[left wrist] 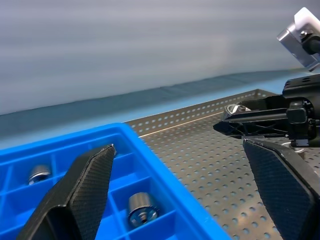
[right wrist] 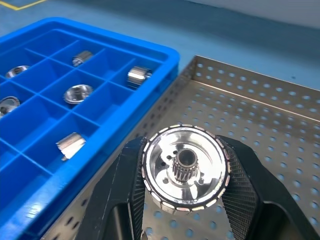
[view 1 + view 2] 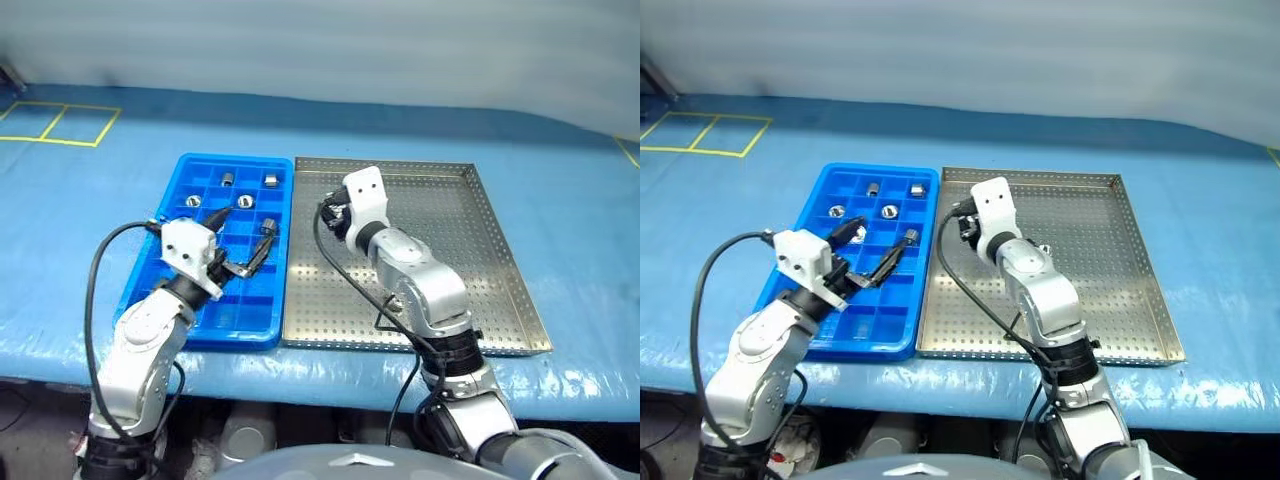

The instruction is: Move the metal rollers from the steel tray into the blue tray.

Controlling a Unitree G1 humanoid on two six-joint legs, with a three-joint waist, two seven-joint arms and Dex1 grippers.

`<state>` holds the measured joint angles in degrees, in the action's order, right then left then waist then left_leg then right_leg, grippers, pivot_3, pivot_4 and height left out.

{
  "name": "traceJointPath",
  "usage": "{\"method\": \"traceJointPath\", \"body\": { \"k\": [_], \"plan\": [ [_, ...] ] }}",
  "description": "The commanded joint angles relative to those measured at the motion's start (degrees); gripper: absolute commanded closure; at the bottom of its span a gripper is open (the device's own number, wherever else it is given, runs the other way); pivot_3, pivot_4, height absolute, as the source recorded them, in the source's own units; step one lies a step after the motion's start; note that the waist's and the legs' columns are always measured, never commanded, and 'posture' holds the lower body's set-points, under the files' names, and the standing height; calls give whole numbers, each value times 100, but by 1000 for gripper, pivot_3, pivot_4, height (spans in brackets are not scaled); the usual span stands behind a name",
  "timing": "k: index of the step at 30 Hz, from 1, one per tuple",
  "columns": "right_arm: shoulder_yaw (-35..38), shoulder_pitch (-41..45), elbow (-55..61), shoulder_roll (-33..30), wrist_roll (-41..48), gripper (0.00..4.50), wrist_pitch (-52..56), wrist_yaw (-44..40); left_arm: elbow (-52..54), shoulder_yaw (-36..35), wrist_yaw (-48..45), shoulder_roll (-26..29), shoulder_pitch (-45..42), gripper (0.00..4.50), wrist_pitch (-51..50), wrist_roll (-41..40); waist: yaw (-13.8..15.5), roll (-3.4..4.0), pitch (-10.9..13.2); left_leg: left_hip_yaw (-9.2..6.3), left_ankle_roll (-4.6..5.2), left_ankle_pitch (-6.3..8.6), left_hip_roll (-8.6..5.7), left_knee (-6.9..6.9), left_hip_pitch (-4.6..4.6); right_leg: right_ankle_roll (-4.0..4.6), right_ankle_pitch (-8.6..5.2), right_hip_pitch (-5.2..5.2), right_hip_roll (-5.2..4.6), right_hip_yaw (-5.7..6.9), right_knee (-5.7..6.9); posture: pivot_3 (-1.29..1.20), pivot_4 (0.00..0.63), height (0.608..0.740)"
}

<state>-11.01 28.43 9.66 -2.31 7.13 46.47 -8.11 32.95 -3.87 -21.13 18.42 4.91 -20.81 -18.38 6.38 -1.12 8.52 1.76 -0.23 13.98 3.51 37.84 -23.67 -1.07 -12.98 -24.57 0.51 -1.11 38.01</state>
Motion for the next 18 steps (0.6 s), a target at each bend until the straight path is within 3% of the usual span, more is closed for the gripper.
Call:
{"method": "traceJointPath", "body": {
  "k": [1, 18],
  "plan": [
    [-147, 262, -198, 159, 33, 2787, -269, -210, 483, -178, 206, -11, 197, 0, 17, 25, 109, 0, 0, -3, 0, 0, 1, 0, -1, 0, 0, 0, 0, 4, -1, 472, 150, 740],
    [-520, 589, -1574, 577, 6, 2787, -1046, -993, 933, -375, 648, -97, 1020, 0, 65, -1, 1125, 5, 3, -12, -4, 2, 6, -8, -13, 11, -11, -10, 2, 28, -10, 584, 150, 740]
  ]
}}
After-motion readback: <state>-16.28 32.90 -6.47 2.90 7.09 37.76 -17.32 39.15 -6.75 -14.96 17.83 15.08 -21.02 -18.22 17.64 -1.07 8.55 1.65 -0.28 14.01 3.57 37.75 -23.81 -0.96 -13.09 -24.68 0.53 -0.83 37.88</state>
